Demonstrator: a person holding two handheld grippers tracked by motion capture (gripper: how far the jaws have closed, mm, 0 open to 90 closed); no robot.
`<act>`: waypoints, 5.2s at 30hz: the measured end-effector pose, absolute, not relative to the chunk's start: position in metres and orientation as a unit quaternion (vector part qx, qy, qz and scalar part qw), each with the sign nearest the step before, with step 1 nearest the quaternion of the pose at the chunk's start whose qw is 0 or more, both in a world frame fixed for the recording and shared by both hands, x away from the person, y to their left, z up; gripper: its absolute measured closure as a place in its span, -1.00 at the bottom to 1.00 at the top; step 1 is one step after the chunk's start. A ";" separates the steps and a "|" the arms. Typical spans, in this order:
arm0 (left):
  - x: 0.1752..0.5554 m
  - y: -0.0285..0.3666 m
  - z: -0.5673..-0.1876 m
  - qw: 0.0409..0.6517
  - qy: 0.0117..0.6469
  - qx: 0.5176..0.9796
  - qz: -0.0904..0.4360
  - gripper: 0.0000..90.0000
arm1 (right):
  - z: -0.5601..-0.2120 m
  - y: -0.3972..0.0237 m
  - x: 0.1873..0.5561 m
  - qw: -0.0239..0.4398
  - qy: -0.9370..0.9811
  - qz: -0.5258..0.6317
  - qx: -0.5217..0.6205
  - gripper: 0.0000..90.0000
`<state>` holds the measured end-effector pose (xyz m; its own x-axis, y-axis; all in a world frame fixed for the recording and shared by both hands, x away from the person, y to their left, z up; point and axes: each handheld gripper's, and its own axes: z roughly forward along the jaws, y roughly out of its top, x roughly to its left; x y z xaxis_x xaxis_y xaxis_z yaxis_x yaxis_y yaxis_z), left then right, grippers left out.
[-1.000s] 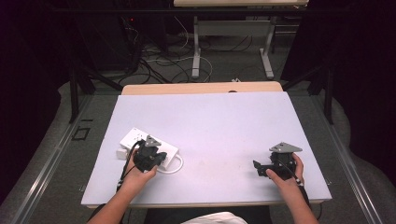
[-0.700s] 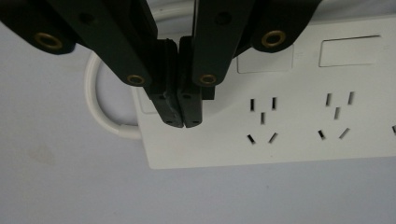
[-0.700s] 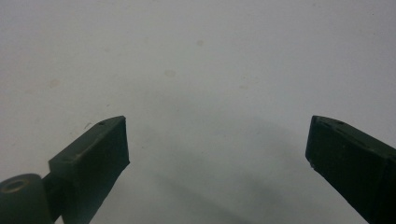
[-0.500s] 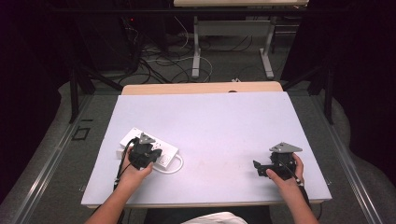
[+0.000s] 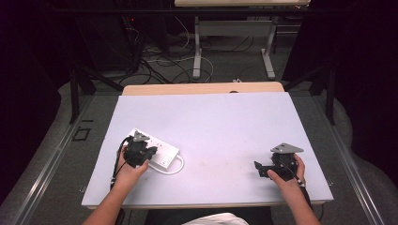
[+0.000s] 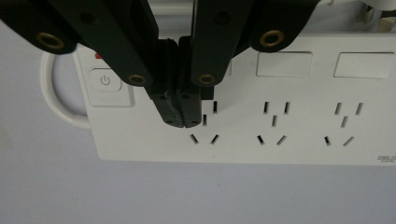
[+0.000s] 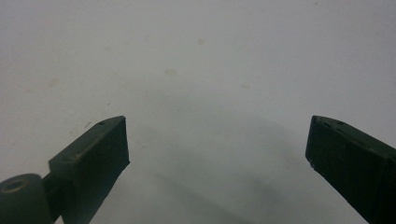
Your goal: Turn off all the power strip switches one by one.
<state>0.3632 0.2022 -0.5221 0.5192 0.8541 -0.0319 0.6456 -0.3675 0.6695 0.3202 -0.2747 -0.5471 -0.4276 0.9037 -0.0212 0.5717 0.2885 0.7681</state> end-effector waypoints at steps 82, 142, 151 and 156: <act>0.383 0.214 -0.508 0.299 0.491 0.802 0.163 1.00 | -0.547 -0.272 0.320 0.236 0.768 0.353 0.480 -0.88; 0.400 0.253 -0.517 0.268 0.540 0.790 0.108 1.00 | -0.548 -0.274 0.321 0.236 0.769 0.353 0.477 -0.87; 0.400 0.254 -0.517 0.271 0.543 0.789 0.099 1.00 | -0.548 -0.275 0.321 0.238 0.770 0.352 0.476 -0.87; 0.400 0.254 -0.517 0.271 0.545 0.787 0.098 1.00 | -0.548 -0.275 0.321 0.237 0.770 0.353 0.477 -0.87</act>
